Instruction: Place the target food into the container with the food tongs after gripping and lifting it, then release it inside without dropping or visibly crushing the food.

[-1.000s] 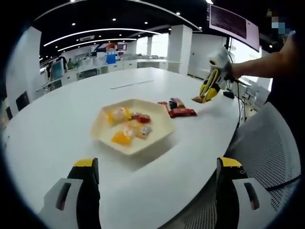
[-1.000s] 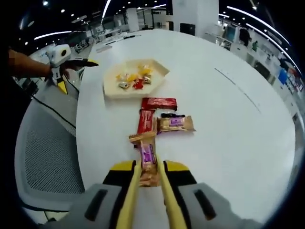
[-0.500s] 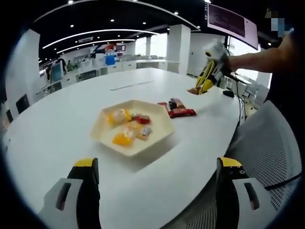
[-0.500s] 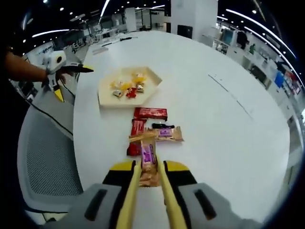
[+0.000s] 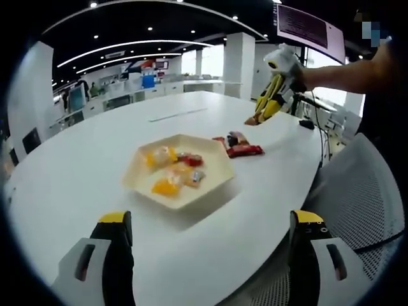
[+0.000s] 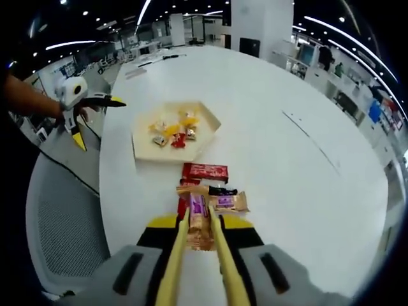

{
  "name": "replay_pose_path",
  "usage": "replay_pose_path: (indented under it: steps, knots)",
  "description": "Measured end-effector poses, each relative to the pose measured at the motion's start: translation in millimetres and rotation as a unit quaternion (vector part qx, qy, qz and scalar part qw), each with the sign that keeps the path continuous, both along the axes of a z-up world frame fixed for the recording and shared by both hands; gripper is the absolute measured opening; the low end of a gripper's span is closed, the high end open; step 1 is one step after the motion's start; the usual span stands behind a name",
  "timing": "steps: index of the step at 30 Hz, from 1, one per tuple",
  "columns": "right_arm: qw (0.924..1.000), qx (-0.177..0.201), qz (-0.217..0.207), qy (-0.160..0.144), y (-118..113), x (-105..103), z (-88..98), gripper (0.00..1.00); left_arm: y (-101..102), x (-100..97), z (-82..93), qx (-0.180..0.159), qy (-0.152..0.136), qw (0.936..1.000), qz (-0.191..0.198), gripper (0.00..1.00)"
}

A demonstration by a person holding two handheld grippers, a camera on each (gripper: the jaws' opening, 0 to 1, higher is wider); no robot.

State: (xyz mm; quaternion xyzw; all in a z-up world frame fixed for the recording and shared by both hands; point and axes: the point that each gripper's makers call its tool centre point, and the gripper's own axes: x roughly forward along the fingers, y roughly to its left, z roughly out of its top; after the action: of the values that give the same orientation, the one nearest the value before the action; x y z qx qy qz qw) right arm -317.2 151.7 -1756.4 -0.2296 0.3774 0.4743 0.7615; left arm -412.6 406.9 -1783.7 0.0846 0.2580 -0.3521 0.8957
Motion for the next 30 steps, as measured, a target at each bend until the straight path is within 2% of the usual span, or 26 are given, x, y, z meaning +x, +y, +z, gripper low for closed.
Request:
replay_pose_path:
  steps: [9,30]
  knots:
    - [0.9998,0.011,0.015,-0.003,27.1,5.6,11.2,0.22,0.3,0.7,1.2,-0.001,-0.002,1.0000,0.002,0.99]
    - [0.9974,0.027,0.064,-0.019,109.2,10.6,33.9,0.22,-2.2,-0.5,5.1,0.001,-0.011,0.9999,-0.006,0.99]
